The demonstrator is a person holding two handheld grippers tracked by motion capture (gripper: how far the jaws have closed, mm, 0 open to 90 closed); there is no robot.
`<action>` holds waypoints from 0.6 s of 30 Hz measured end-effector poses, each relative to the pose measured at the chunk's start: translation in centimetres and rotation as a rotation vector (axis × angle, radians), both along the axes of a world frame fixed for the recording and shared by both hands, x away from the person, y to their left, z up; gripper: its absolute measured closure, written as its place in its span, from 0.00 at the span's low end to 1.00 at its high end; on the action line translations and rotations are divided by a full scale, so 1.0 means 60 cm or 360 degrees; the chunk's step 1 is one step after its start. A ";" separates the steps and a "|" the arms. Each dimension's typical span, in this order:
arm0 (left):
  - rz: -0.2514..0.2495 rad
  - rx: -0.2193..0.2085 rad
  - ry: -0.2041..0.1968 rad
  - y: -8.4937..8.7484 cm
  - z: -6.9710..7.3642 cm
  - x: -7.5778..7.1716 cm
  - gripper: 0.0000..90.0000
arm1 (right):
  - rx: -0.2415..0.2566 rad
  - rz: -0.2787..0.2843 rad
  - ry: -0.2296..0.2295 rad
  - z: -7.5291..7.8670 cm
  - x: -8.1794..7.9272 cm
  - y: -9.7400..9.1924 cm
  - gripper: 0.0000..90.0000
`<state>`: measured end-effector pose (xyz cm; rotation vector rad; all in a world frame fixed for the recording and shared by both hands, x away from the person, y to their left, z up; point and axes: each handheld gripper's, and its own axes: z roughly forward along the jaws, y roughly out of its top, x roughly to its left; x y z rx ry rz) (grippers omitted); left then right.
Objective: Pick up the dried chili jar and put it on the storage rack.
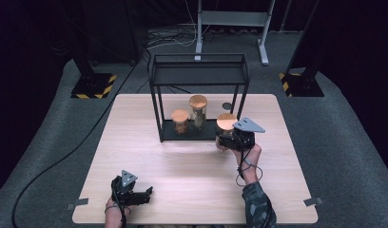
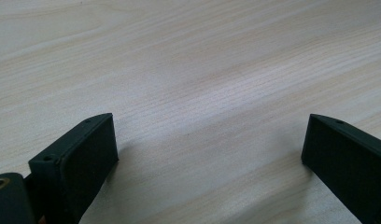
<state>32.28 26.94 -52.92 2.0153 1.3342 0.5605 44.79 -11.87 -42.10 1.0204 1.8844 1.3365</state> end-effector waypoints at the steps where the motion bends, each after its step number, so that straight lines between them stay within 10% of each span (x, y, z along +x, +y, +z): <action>1: 0.0002 -0.0002 -0.0001 0.000 0.000 0.000 0.03 | 0.0000 0.0001 0.0005 -0.001 0.002 0.001 0.27; 18: 0.0000 0.0000 0.0000 0.000 0.000 0.000 0.03 | -0.0014 0.0021 0.0036 -0.012 0.026 0.015 0.27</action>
